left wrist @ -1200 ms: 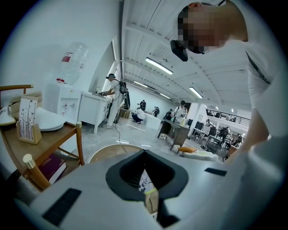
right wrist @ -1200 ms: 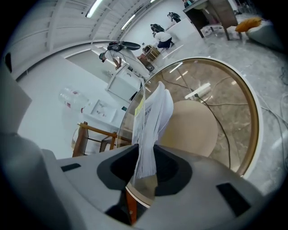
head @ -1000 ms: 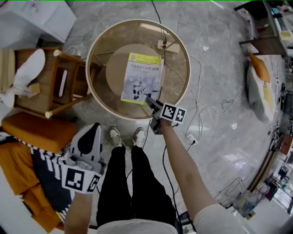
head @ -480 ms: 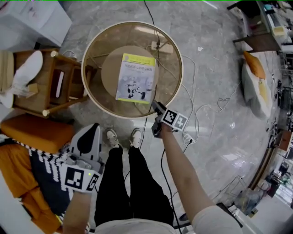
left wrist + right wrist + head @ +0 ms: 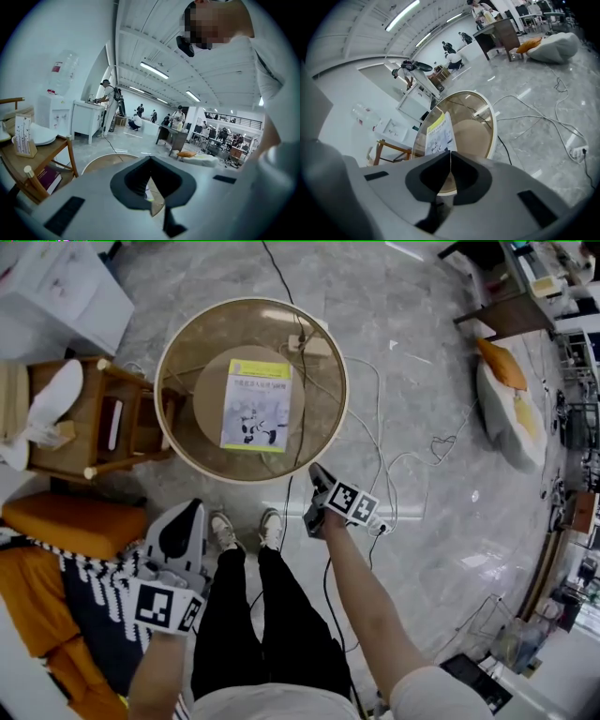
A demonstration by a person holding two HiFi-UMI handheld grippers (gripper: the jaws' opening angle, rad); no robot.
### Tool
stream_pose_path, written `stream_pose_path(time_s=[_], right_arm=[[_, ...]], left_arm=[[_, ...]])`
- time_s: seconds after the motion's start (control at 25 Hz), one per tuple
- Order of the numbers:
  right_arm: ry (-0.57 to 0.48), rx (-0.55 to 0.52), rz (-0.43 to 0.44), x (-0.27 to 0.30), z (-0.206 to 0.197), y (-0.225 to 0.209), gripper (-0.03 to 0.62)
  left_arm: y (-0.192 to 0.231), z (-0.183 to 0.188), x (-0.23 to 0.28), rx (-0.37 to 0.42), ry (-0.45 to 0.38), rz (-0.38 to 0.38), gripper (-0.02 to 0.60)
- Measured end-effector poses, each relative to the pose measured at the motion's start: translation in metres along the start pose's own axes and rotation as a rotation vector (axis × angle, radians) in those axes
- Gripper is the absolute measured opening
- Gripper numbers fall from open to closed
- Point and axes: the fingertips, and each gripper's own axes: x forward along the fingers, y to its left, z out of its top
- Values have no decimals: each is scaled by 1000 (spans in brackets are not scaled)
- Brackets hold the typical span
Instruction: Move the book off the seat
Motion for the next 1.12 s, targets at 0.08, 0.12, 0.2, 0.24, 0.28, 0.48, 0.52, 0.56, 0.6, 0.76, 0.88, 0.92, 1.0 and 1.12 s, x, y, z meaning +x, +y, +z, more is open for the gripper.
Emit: stream_pose_path(time_s=[0.08,0.12,0.2,0.24,0.28,0.48,0.52,0.56,0.6,0.76,0.88,0.92,1.0,1.12], right_arm=[[-17,21,25,-22,0,4,23],[-22,24,35,-34,0,6,21],[-28,17,49,-57,2,12,21],[-31,9,55,-68,4,17,21],[-37,3,62,-78,8,24,21],[-101,5,112,-121,39,68,21],[-118,9,123,-128,44,75,21],[-137,13,135,-135,49,82,21],[-157,16,147,-141,57,88,21],[-232,-3,194,-173,94,122,21],[-283,-36,233,-198,118,145,21],[-297,-45,243,-209,123,150,21],[-325,-54,257,-229,130,157,21],[-370,-57,281,-254,143,167,21]], left_arm=[[-12,4,-8,16,-2,-9,17],[-18,8,-12,27,-6,-14,17],[-27,20,-21,48,-19,-17,15],[-30,28,-25,58,-27,-15,17],[-32,36,-29,66,-37,-11,17],[-38,81,-43,99,-78,-12,17],[-41,88,-47,107,-87,-13,17],[-43,94,-50,112,-99,-14,17],[-44,101,-52,116,-111,-14,17],[-49,129,-63,147,-137,-10,17],[-58,145,-69,182,-152,-7,17],[-62,150,-72,186,-160,-4,17],[-71,159,-78,193,-174,1,15],[-77,174,-83,214,-200,3,17]])
